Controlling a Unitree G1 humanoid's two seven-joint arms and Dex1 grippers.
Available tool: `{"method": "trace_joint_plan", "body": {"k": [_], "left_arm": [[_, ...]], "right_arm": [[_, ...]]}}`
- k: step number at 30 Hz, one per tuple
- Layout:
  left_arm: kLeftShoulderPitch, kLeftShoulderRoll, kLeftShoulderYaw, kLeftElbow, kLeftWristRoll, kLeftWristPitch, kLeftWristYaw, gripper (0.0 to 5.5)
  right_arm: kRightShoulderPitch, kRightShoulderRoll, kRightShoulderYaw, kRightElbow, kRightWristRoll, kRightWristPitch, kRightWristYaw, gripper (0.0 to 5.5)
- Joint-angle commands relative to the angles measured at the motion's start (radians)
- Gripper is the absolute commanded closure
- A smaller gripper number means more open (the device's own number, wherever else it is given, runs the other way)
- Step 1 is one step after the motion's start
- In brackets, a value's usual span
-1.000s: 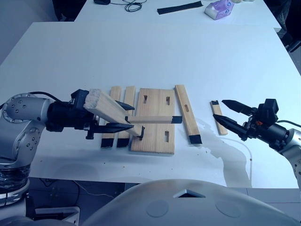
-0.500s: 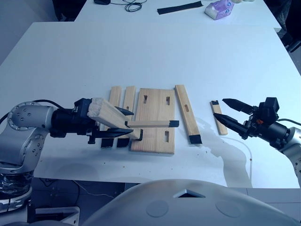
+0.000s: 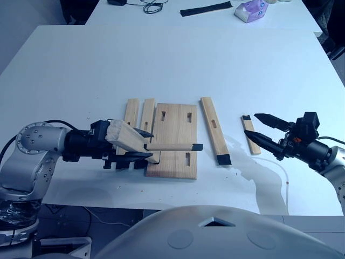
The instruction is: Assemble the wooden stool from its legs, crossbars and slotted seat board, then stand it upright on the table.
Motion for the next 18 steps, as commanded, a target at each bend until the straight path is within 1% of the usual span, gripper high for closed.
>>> {"method": "trace_joint_plan", "body": {"k": [1, 10, 15, 18], "left_arm": [[0.044, -0.016, -0.034, 0.006, 0.059, -0.038, 0.012, 3.42], [0.068, -0.039, -0.110, 0.042, 0.139, -0.127, 0.057, 3.42], [0.057, -0.012, -0.160, 0.058, 0.199, -0.150, 0.085, 3.42], [0.030, 0.014, -0.182, 0.061, 0.198, -0.106, 0.105, 3.42]], "right_arm": [[-0.011, -0.015, -0.002, -0.011, 0.010, 0.017, 0.000, 1.89], [-0.017, -0.031, -0.008, -0.014, 0.026, 0.035, 0.009, 1.89], [-0.016, -0.031, -0.008, -0.020, 0.029, 0.046, 0.007, 1.89], [-0.010, -0.023, -0.003, -0.026, 0.023, 0.046, 0.002, 1.89]]}}
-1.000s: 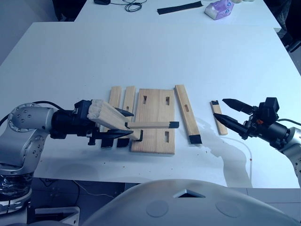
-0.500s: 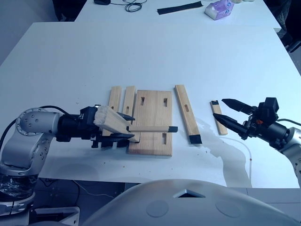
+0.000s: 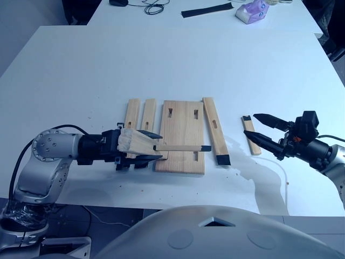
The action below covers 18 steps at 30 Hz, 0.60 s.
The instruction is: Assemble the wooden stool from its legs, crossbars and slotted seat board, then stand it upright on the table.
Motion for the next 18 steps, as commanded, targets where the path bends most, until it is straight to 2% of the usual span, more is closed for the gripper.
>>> {"method": "trace_joint_plan", "body": {"k": [1, 18], "left_arm": [[-0.003, 0.060, -0.073, 0.052, 0.123, 0.102, 0.026, 3.42], [-0.193, 0.064, -0.226, 0.220, 0.203, 0.138, 0.121, 3.42]], "right_arm": [[0.003, 0.000, 0.002, -0.020, 0.011, 0.009, -0.006, 1.89], [-0.022, 0.014, 0.027, -0.014, 0.005, 0.010, -0.015, 1.89]]}}
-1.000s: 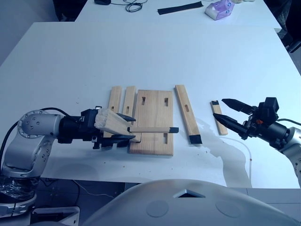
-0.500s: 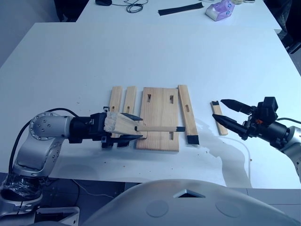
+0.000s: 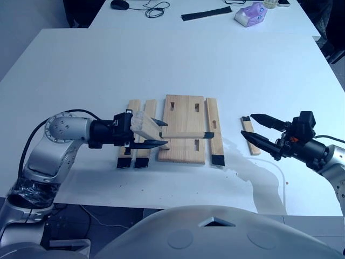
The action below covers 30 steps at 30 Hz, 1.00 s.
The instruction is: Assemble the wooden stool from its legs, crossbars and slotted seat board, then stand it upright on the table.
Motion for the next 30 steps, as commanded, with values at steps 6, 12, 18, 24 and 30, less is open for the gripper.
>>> {"method": "trace_joint_plan", "body": {"k": [6, 12, 18, 24, 30], "left_arm": [[-0.029, 0.020, -0.104, 0.118, 0.162, 0.133, 0.082, 3.42], [-0.051, -0.018, -0.119, 0.152, 0.199, 0.130, 0.108, 2.57], [-0.036, -0.048, -0.084, 0.160, 0.212, 0.113, 0.100, 2.14], [0.011, 0.003, 0.047, 0.077, 0.100, 0.186, 0.055, 2.14], [0.185, 0.081, 0.219, -0.011, 0.059, 0.277, 0.076, 2.14]], "right_arm": [[-0.018, -0.005, 0.007, -0.001, 0.008, 0.009, -0.008, 1.89], [-0.022, 0.002, 0.022, 0.004, 0.000, 0.005, -0.013, 1.89], [-0.031, -0.002, 0.026, 0.010, 0.000, 0.005, -0.009, 1.89], [-0.004, -0.004, 0.008, 0.000, 0.002, 0.000, -0.005, 1.89], [0.046, 0.011, -0.016, -0.022, -0.002, -0.013, -0.019, 1.89]]}}
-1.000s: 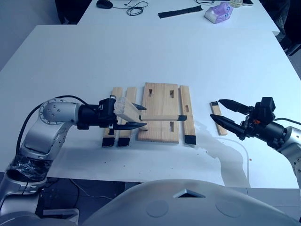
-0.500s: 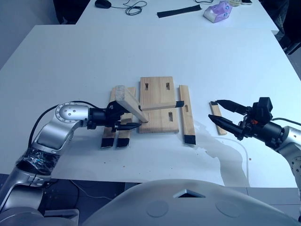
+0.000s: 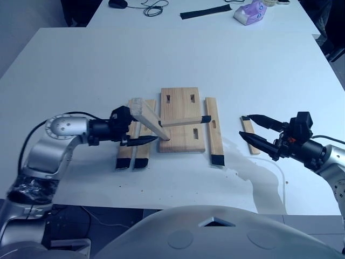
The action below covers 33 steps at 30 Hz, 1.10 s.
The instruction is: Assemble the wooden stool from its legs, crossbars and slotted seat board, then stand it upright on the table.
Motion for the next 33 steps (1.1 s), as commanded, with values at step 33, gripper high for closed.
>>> {"method": "trace_joint_plan", "body": {"k": [33], "left_arm": [[0.156, -0.161, 0.190, -0.448, -0.012, 0.976, 0.700, 2.14]], "right_arm": [[0.143, 0.040, -0.052, -0.085, -0.018, -0.052, -0.068, 1.89]]}}
